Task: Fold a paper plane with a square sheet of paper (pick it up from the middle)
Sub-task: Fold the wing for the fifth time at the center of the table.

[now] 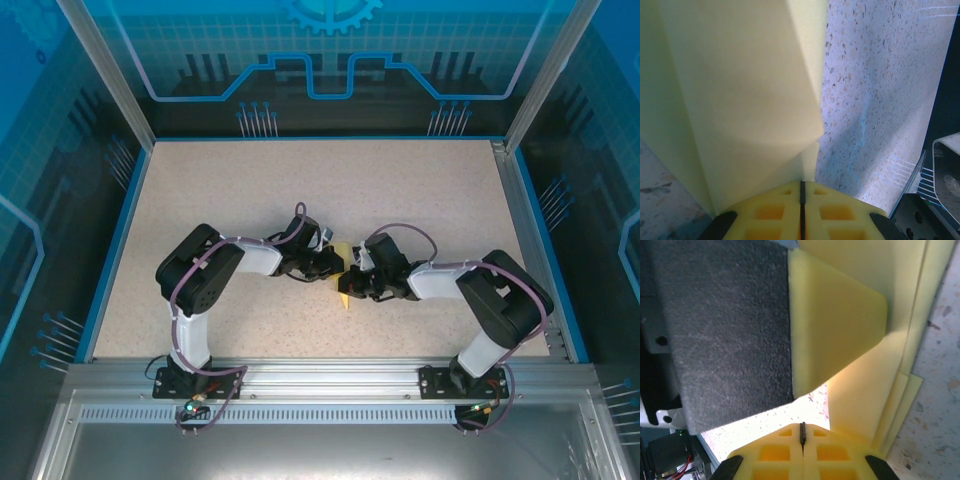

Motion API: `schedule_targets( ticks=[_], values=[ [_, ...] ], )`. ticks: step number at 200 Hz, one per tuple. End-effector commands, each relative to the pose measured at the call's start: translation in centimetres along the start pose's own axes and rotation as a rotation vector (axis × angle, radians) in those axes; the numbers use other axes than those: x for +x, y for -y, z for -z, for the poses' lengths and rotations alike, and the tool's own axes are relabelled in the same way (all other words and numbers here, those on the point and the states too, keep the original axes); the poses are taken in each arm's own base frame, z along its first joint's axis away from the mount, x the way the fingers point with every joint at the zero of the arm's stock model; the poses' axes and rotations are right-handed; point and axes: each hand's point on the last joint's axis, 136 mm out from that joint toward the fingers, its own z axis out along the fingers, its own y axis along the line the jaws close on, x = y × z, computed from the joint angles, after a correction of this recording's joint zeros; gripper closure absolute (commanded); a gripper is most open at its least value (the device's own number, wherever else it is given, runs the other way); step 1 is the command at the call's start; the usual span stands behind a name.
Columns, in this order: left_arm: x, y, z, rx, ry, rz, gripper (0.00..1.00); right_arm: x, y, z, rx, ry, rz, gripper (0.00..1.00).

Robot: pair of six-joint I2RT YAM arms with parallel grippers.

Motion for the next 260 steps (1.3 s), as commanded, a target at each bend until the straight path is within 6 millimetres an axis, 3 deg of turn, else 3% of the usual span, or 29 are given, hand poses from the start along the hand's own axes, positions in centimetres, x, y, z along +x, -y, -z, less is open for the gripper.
schedule_targets(
  ticks=[1,49,85,114,185,260],
  values=[
    [0.6,-2.2,0.1,-0.069,-0.017,0.058,0.90,-0.7,-0.4,-0.6,-0.020,-0.008,0.008,0.97],
    [0.3,-1.8,0.1,-0.057,-0.007,0.062,0.90,2.5,4.2,-1.0,0.093,-0.113,-0.027,1.00],
    [0.3,-1.3,0.5,-0.046,-0.001,0.058,0.89,4.3,5.4,-0.3,0.092,-0.184,-0.004,1.00],
    [-0.1,-0.2,1.0,-0.029,0.013,0.043,0.83,4.8,5.7,0.4,0.080,-0.219,0.024,1.00],
    [-1.0,3.8,3.7,0.027,0.058,-0.050,0.66,3.8,5.7,0.7,0.053,-0.230,0.022,1.00],
    [-1.2,3.2,2.3,0.032,0.034,-0.072,0.64,3.8,6.2,-0.1,0.057,-0.243,-0.016,1.00]
  ],
)
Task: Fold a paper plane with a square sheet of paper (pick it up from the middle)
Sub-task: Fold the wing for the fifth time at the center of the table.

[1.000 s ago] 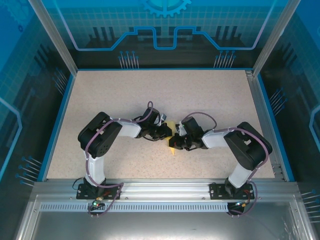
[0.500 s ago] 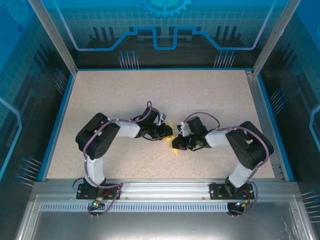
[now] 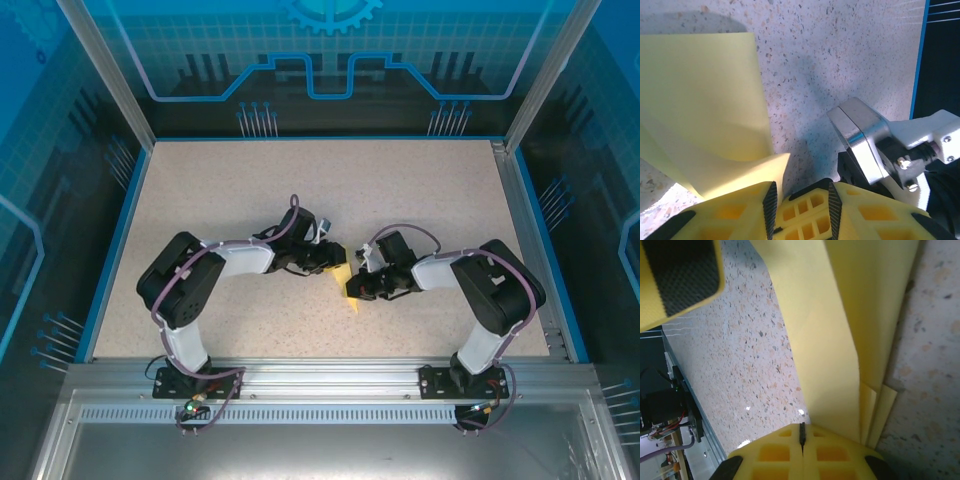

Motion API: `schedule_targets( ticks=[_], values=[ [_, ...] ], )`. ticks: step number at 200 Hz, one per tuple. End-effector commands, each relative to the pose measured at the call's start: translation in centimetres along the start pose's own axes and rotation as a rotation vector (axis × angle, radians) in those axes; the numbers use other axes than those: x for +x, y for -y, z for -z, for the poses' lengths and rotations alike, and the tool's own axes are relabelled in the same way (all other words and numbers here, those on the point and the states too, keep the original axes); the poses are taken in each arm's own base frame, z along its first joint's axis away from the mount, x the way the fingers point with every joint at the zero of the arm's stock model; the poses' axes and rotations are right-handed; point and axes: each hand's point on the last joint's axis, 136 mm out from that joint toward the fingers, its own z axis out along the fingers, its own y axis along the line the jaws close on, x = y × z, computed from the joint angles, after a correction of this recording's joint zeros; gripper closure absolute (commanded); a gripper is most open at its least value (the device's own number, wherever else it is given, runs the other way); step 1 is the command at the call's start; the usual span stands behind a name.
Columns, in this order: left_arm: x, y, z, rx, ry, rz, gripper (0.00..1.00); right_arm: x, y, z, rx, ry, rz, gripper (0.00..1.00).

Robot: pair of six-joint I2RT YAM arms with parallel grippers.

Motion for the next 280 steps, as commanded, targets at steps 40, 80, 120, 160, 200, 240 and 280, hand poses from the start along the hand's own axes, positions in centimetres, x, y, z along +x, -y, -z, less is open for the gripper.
schedule_targets(
  ticks=[40,80,120,160,200,240,280],
  values=[
    [-0.9,0.4,-1.1,0.041,-0.008,-0.035,0.64,3.0,3.9,-0.9,0.120,-0.097,-0.118,1.00],
    [-0.7,1.4,-0.5,0.072,-0.001,-0.045,0.63,3.0,4.0,-1.0,0.122,-0.100,-0.122,1.00],
    [-0.7,1.7,-0.9,0.083,-0.017,-0.058,0.62,3.0,4.0,-1.0,0.123,-0.103,-0.123,1.00],
    [-1.2,-1.3,-2.2,-0.018,-0.006,-0.007,0.64,3.2,4.2,-1.1,0.127,-0.106,-0.125,1.00],
    [-2.0,-4.5,-2.5,-0.088,0.015,0.066,0.66,3.4,4.3,-0.9,0.139,-0.110,-0.124,1.00],
    [-3.1,-6.0,-1.7,-0.118,0.032,0.079,0.67,3.6,4.4,-0.7,0.148,-0.113,-0.124,1.00],
    [-4.9,-7.1,-1.0,-0.135,0.054,0.092,0.67,3.6,4.2,-0.7,0.141,-0.115,-0.125,1.00]
  ],
)
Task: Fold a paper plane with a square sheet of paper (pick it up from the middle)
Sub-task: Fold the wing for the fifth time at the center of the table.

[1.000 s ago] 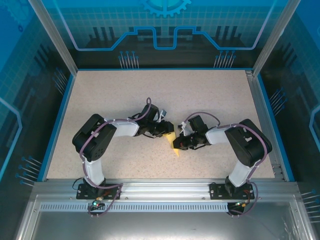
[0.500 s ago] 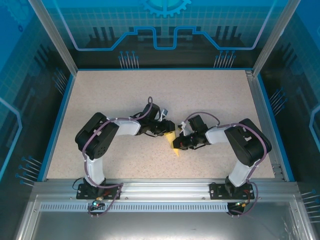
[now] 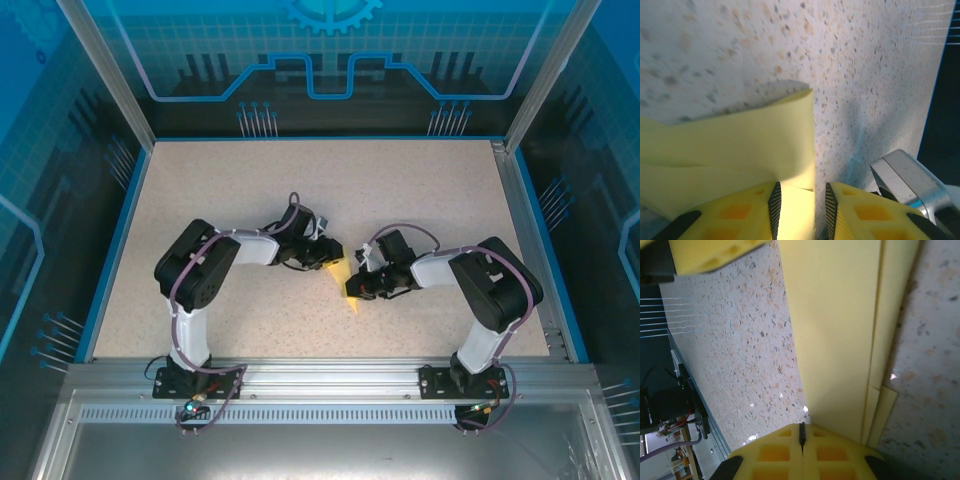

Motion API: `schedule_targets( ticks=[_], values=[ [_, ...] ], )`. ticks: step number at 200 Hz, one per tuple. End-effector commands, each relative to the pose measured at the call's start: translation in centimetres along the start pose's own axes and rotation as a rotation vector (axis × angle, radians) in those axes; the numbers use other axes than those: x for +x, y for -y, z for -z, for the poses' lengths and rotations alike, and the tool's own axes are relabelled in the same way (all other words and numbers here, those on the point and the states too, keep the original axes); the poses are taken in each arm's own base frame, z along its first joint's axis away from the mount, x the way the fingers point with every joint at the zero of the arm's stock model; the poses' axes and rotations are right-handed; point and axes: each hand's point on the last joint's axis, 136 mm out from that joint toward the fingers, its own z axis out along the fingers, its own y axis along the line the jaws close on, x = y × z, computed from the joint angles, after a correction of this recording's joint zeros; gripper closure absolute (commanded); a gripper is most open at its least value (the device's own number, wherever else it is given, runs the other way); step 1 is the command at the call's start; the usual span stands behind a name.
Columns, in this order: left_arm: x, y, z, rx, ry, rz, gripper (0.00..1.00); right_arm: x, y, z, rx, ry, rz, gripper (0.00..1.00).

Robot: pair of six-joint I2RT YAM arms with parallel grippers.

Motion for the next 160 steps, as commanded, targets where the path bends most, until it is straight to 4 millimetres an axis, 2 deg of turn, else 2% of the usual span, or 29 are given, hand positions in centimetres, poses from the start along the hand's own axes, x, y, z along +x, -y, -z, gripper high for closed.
schedule_targets(
  ticks=[1,76,116,160],
  values=[
    [-2.3,-3.6,0.6,-0.100,0.046,0.022,0.67,3.5,4.3,-0.7,0.155,-0.091,-0.107,1.00],
    [-5.3,-5.0,1.9,-0.103,0.068,0.044,0.67,3.3,4.0,-0.8,0.145,-0.086,-0.111,1.00],
    [-6.5,-4.5,2.3,-0.111,0.071,0.021,0.67,3.1,3.8,-0.9,0.151,-0.076,-0.113,1.00],
    [-7.3,-2.7,3.8,-0.100,0.088,-0.019,0.67,3.3,4.0,-1.0,0.161,-0.074,-0.117,1.00]
  ],
)
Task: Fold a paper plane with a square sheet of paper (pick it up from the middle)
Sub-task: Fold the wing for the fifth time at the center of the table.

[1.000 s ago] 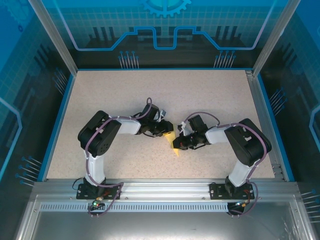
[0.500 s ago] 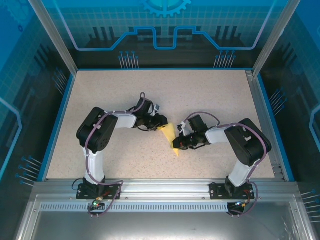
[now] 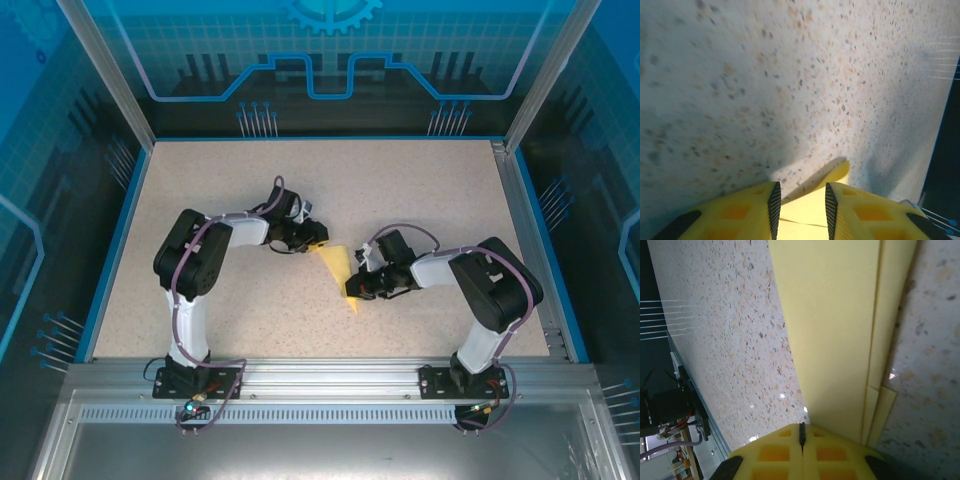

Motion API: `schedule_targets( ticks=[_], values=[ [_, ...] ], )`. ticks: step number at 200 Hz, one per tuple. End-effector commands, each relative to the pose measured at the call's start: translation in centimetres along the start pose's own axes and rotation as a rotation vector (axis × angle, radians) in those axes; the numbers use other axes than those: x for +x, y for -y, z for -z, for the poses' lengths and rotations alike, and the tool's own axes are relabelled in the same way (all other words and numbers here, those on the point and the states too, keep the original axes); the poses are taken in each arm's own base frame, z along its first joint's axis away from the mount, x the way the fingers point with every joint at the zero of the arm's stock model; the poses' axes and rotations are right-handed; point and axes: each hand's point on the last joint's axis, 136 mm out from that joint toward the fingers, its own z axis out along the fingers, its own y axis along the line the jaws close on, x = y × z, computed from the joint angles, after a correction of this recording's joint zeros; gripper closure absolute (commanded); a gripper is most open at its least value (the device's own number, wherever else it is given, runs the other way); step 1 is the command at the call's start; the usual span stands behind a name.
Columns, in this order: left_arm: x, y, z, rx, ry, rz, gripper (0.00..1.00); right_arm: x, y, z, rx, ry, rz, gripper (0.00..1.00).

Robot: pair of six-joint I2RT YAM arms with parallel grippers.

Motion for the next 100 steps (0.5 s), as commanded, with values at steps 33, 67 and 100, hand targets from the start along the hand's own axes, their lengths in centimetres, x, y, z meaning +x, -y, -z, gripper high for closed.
schedule_targets(
  ticks=[33,67,100],
  values=[
    [-1.6,2.5,3.5,0.011,0.076,-0.060,0.66,3.1,3.9,-0.9,0.159,-0.068,-0.100,1.00],
    [0.9,5.2,4.4,0.058,0.060,-0.087,0.66,2.8,3.7,-1.0,0.159,-0.053,-0.099,1.00],
    [4.5,6.3,2.7,0.061,0.001,-0.106,0.67,2.7,3.8,-1.1,0.162,-0.045,-0.104,1.00]
  ],
)
